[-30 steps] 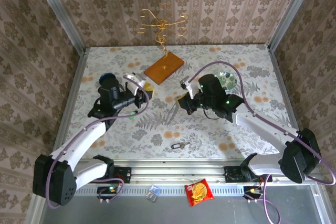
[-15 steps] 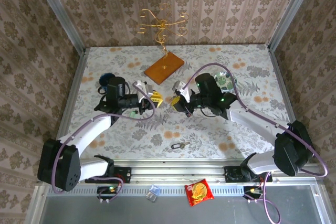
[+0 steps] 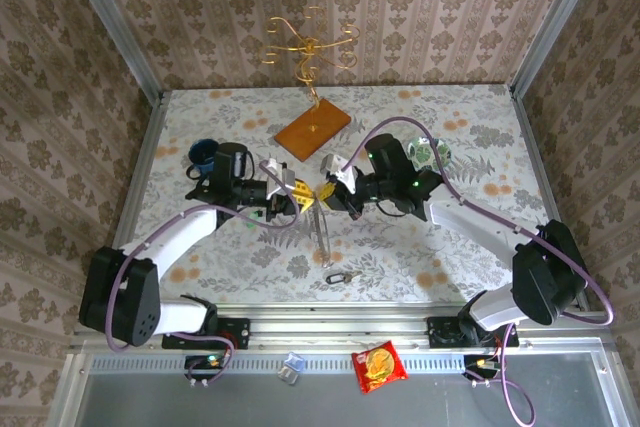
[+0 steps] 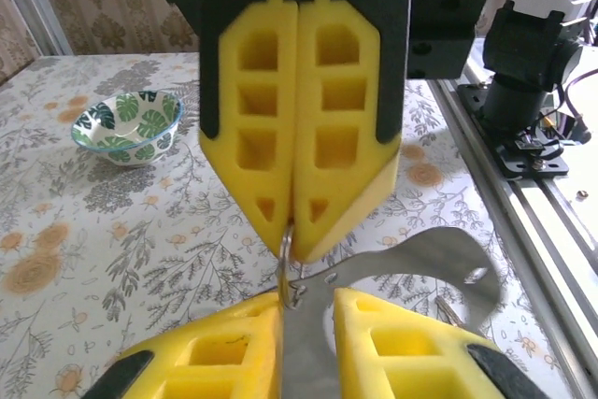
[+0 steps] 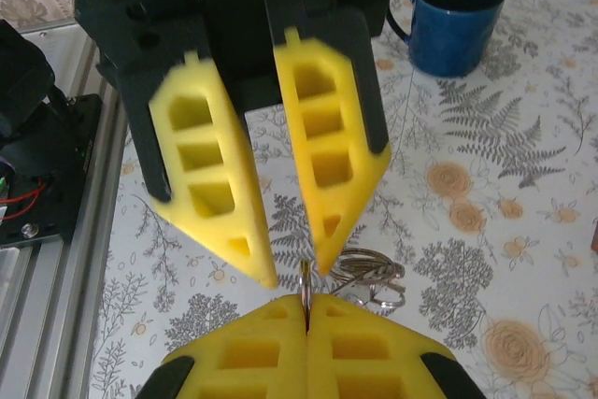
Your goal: Put the keys on the keyring
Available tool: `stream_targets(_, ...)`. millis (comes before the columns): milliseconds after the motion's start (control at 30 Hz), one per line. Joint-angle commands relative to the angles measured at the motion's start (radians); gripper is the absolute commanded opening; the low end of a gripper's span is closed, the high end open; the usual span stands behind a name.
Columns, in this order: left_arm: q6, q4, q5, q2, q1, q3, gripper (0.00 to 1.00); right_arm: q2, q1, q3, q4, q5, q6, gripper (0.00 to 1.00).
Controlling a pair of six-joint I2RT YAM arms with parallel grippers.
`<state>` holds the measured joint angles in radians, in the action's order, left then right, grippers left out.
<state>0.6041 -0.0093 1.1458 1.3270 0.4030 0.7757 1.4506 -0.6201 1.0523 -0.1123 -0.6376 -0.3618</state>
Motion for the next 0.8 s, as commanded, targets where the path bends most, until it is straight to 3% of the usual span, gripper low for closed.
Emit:
stream_targets(0,0.061,-0.057,0.055,0.010,-0.011,0.026,0.22,0.010,-0.010,0.043,0.002,-0.044,-0.033,0.00)
stream_targets(533,0.040,-0.040,0.075,0.014,-0.012,0.023,0.19,0.050,-0.035,0.079,-0.056,-0.037,-0.081,0.00)
stream_targets(767,0.039,-0.040,0.015,0.012,-0.012,0.017,0.23,0.036,-0.035,0.080,-0.088,-0.018,-0.101,0.00)
